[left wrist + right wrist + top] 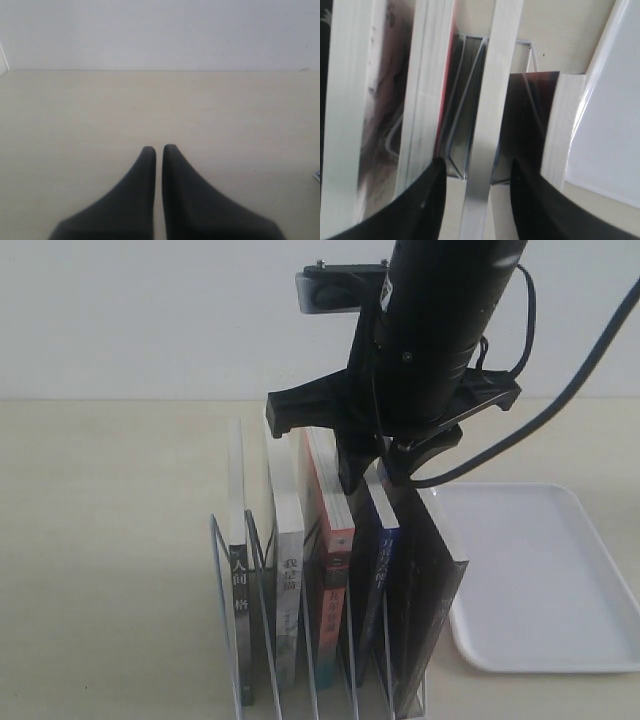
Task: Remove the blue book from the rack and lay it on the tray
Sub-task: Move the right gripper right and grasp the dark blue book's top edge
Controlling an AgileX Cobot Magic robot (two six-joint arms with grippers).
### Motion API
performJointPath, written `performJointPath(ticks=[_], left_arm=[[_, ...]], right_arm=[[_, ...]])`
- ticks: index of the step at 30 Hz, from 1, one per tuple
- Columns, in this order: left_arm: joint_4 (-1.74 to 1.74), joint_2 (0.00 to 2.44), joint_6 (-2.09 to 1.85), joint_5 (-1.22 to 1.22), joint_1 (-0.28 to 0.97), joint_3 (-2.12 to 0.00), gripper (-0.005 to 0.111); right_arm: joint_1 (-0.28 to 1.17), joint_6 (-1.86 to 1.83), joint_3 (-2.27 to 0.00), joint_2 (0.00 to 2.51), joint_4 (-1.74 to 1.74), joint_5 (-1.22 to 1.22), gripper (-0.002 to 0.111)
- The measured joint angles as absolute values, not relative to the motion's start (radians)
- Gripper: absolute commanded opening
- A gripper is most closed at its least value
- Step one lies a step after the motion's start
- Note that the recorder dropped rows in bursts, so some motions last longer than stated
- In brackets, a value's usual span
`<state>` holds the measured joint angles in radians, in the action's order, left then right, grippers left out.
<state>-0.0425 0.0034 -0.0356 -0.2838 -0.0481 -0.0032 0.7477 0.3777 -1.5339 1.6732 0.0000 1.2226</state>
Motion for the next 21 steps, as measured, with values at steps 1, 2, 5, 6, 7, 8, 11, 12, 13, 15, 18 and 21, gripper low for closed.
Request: performJointPath(ticks=[1, 2, 5, 6, 7, 8, 11, 12, 13, 15, 18, 21], left_arm=[[-0.043, 0.003, -0.036, -0.284, -0.048, -0.003, 0.004], [-0.043, 0.003, -0.036, -0.284, -0.048, -0.003, 0.004], [-0.043, 0.003, -0.036, -0.284, -0.048, -0.003, 0.004], [-0.043, 0.003, -0.036, -0.284, -0.048, -0.003, 0.004], [-0.043, 0.003, -0.036, -0.284, -0.048, -0.003, 0.004], [-0.043, 0.003, -0.036, -0.284, -0.048, -0.003, 0.004], [-0.043, 0.003, -0.036, -0.284, -0.048, -0.003, 0.004], [-0.043, 0.003, -0.036, -0.284, -0.048, -0.003, 0.004], [-0.043, 0.003, -0.036, -0.284, -0.048, -0.003, 0.004], [-0.043, 0.003, -0.036, -0.284, -0.048, -0.003, 0.004], [-0.043, 0.003, -0.036, -0.284, -0.048, -0.003, 0.004], [-0.043, 0.003, -0.036, -0.284, -0.048, -0.003, 0.004]], right_arm=[[0.748, 0.378, -1.534, 1.673, 0.000, 1.223, 0.040], [0.748, 0.378, -1.534, 1.675, 0.000, 1.223, 0.040], [0.748, 0.378, -1.531, 1.688, 0.000, 1.221, 0.040], [0.748, 0.378, -1.529, 1.696, 0.000, 1.221, 0.040], [0.748, 0.378, -1.529, 1.701, 0.000, 1.221, 0.040], [0.748, 0.378, -1.527, 1.706, 0.005, 1.221, 0.040], [0.748, 0.376, -1.525, 1.712, 0.009, 1.221, 0.034], [0.748, 0.376, -1.525, 1.712, 0.009, 1.221, 0.028], [0.748, 0.376, -1.525, 1.712, 0.009, 1.221, 0.021], [0.748, 0.376, -1.525, 1.712, 0.009, 1.221, 0.009], [0.748, 0.375, -1.525, 1.712, 0.000, 1.223, 0.000], [0.748, 0.366, -1.525, 1.712, 0.000, 1.223, 0.000]])
